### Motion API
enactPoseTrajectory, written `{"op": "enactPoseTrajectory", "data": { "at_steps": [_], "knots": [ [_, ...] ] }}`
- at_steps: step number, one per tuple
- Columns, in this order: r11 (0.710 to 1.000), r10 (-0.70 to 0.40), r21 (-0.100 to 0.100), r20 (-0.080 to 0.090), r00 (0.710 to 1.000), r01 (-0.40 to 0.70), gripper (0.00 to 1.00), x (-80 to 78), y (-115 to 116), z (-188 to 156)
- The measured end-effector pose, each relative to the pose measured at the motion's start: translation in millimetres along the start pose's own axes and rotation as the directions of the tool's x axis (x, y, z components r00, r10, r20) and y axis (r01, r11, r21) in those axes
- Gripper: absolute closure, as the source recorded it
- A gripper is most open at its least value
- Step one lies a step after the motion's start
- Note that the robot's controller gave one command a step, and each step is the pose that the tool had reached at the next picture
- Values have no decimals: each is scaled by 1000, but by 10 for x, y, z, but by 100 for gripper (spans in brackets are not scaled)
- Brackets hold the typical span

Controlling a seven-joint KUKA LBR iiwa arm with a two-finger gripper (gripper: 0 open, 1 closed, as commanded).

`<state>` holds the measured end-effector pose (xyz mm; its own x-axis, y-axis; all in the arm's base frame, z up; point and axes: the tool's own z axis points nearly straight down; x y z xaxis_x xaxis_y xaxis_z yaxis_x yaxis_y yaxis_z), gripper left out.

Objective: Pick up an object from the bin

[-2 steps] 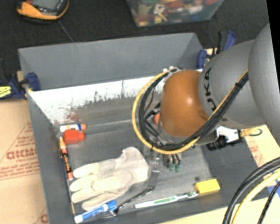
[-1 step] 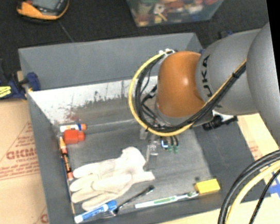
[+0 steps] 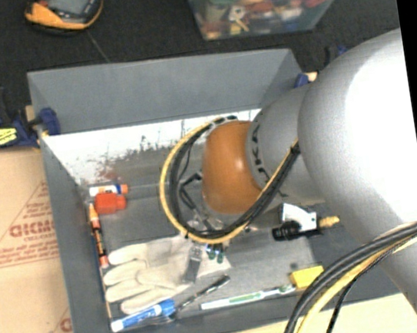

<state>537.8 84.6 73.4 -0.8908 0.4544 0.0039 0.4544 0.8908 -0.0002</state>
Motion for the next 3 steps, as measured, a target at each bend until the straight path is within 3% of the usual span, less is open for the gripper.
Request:
{"op": "enactPoseTrajectory", "data": {
  "at_steps": [1, 2, 3],
  "knots": [
    [999, 39, -7, 19, 999, -39, 100, -647, -304, -47],
    [999, 39, -7, 19, 999, -38, 100, -647, -304, -47],
    [965, -263, -1, 34, 964, 263, 100, -677, -96, -19]
  ]
}}
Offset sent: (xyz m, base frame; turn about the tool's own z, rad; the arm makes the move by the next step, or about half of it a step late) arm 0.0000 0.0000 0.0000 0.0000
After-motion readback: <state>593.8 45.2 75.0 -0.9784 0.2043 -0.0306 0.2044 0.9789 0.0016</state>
